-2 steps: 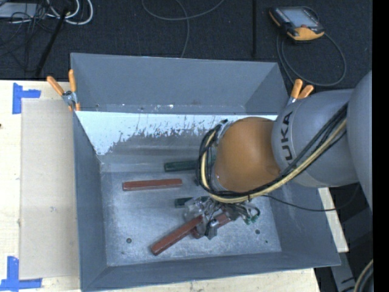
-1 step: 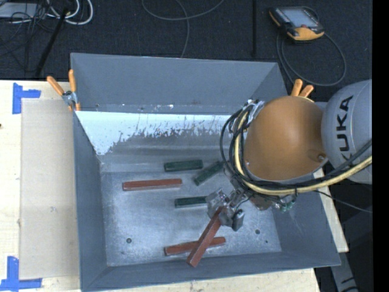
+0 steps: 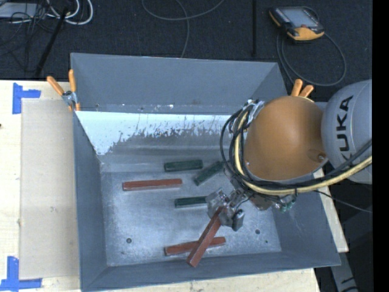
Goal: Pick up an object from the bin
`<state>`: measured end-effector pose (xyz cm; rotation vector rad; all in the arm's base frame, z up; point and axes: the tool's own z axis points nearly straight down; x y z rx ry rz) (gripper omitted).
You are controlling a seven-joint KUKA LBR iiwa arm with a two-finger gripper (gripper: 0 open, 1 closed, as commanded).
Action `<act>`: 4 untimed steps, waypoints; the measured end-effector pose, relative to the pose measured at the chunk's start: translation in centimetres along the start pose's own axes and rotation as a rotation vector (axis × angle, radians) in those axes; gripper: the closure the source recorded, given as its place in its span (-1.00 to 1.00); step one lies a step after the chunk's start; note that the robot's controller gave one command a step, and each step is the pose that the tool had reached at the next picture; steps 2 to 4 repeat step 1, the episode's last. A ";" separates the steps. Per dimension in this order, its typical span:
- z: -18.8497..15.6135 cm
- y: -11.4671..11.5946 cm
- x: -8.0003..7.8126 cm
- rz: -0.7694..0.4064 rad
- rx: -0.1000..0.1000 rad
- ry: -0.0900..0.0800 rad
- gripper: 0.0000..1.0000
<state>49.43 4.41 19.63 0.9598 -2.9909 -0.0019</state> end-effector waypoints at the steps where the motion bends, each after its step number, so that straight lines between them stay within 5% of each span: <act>1: -13.7 -3.2 4.0 -0.458 0.004 -0.003 1.00; 4: -13.7 -3.2 4.0 -0.458 0.004 -0.003 1.00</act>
Offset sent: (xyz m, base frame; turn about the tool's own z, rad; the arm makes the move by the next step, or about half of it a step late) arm 0.0000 0.0000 0.0000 0.0000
